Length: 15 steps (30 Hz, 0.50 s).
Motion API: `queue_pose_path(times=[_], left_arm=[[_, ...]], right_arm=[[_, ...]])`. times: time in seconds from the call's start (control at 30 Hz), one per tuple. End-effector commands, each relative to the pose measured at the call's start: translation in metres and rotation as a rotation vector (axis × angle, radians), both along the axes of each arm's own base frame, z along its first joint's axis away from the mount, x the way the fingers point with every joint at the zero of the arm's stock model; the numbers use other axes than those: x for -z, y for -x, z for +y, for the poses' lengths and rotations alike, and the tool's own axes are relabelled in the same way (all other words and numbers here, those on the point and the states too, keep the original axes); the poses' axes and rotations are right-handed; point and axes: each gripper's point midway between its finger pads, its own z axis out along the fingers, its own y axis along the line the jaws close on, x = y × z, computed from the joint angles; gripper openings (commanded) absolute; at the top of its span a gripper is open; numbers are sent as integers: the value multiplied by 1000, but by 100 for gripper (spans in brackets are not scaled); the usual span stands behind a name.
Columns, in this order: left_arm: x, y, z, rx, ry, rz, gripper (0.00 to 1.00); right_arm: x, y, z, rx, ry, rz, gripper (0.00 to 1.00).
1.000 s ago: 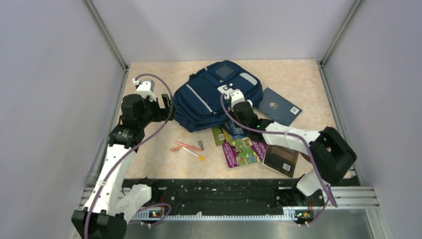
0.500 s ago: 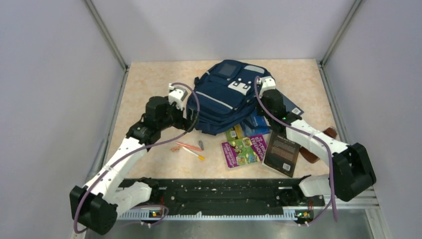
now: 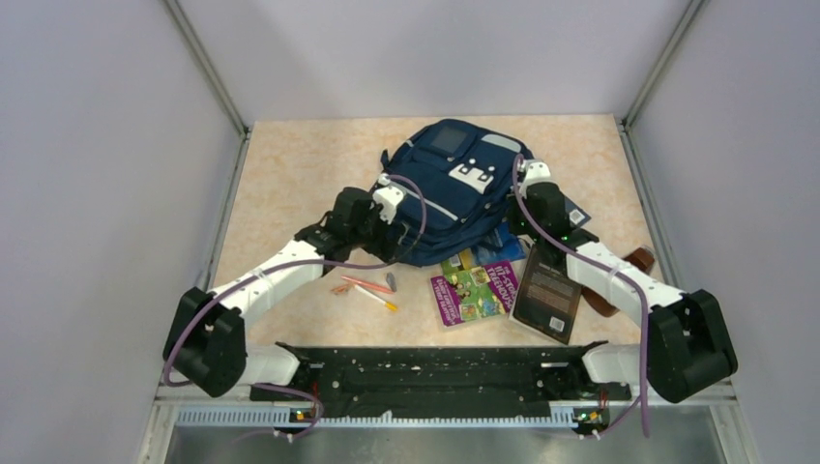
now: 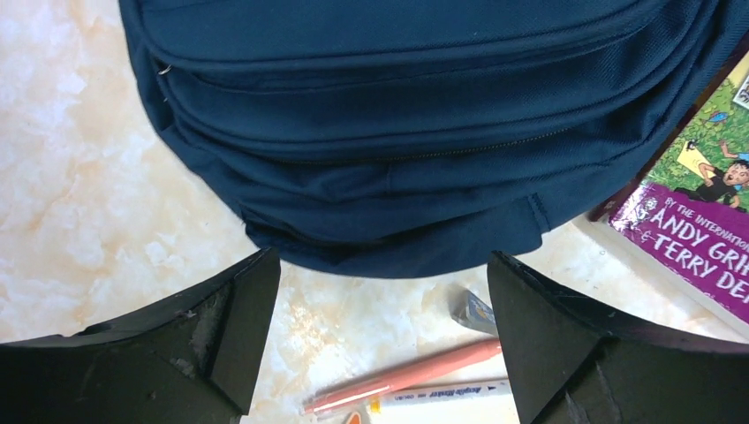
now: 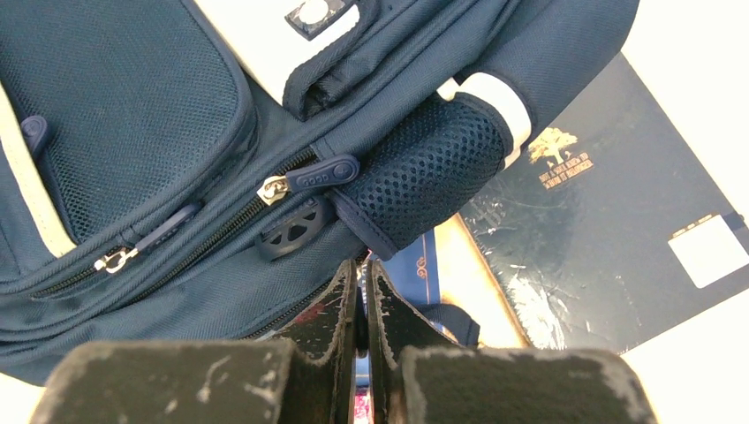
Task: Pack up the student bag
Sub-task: Adjust the student bag at the center of the board.
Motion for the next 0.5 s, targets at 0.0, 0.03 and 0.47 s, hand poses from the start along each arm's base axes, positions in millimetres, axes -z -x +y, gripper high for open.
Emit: queue_pose_path(times=[0.0,0.03,0.47], left_arm=[[-32,-23,-26,98,14,-167,92],[-34,-21,-33,143,15,-188,92],[-5,-3,-70,427,-30,-179,93]], right_arm=[[-24,-5,-5,15,-52,-79,0],[-24,-6,-4,12,-57,-80,0],[-25,-4,-6,-5,-79,-70,0]])
